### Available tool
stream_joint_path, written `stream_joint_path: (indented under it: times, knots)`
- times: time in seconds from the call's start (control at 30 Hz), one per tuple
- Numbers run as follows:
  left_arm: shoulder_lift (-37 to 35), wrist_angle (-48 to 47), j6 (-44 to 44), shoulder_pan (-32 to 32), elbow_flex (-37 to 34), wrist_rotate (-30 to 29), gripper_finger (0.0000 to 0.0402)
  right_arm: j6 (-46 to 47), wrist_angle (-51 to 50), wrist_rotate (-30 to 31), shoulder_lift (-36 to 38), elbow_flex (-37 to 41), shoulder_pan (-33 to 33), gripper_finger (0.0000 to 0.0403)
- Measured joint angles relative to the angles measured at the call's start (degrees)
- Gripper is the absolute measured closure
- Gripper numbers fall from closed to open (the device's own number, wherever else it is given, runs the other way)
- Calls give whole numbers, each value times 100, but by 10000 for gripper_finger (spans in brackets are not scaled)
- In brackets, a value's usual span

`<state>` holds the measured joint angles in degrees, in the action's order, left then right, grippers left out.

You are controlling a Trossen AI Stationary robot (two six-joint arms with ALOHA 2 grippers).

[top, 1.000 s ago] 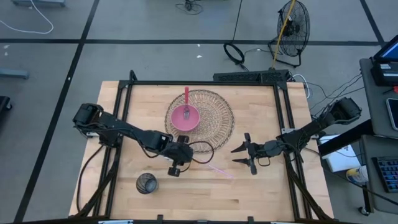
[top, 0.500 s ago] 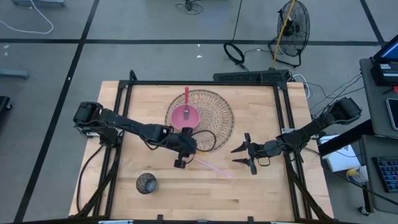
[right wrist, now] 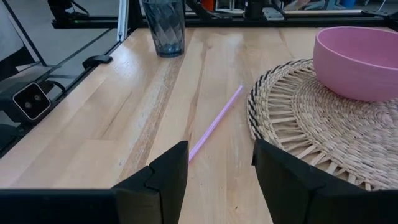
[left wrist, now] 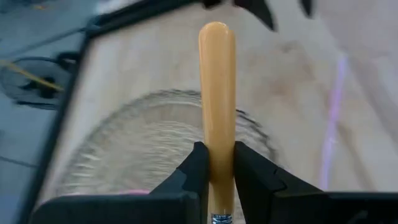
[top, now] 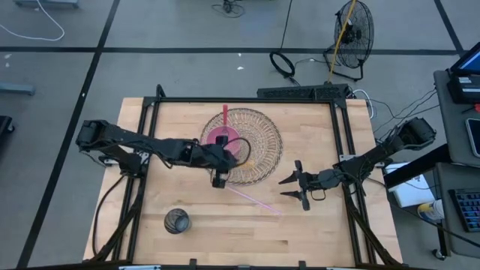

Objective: Pick & Place Utensil
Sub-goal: Put the yellow spoon on the bowl on the brown placemat

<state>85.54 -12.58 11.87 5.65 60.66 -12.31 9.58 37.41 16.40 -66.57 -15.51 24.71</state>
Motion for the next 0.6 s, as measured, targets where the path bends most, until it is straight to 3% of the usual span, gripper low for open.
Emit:
stream_joint_path:
  times: [0.2,0.6]
  knots:
    - [-145,197,361,-267,-4,-270,353,2,1,0,0,0,1,232]
    - [-53,500,593,-1070,-9,-9,349,7,-3,-2,0,0,0,232]
